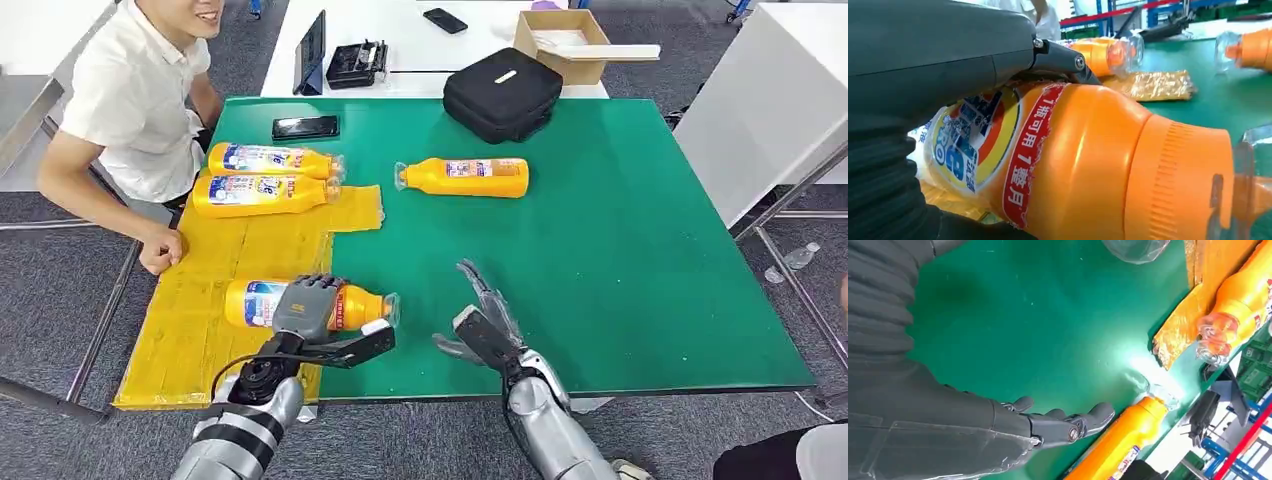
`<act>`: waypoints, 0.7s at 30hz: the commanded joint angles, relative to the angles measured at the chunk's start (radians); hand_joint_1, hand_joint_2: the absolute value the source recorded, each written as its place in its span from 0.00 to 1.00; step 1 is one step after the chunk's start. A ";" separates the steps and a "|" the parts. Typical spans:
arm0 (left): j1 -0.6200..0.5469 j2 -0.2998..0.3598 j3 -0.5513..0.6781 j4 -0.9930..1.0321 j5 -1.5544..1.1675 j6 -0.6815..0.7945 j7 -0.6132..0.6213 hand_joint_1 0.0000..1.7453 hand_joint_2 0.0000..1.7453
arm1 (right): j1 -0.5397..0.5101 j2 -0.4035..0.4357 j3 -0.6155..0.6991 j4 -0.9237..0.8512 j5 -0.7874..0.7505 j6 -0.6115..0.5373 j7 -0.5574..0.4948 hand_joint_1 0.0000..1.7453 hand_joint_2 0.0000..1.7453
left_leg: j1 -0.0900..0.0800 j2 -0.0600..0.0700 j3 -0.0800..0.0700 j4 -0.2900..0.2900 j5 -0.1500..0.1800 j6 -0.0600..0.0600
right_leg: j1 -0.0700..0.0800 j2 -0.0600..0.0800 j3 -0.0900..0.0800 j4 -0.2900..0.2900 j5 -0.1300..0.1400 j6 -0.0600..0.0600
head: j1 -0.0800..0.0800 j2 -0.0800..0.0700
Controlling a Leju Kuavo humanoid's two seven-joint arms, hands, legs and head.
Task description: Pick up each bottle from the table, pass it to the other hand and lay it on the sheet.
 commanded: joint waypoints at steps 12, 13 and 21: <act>-0.127 0.013 0.096 0.320 -0.046 -0.085 0.023 0.00 1.00 | -0.086 -0.001 -0.029 0.127 0.002 0.002 -0.022 0.00 1.00 | 0.000 0.001 0.008 -0.002 0.000 -0.001 | 0.001 0.000 0.008 -0.002 0.001 -0.004 | 0.000 0.000; -0.127 0.013 0.096 0.320 -0.046 -0.085 0.023 0.00 1.00 | -0.086 -0.001 -0.029 0.127 0.002 0.002 -0.022 0.00 1.00 | 0.001 0.001 0.009 -0.002 0.000 -0.001 | 0.001 0.000 0.009 -0.002 0.001 -0.004 | 0.000 0.000; -0.129 0.011 0.095 0.320 -0.046 -0.086 0.023 0.00 1.00 | -0.086 -0.001 -0.029 0.127 0.002 0.002 -0.022 0.00 1.00 | 0.001 0.003 0.009 -0.003 0.003 -0.001 | 0.002 0.000 0.009 -0.003 0.002 -0.006 | 0.000 0.000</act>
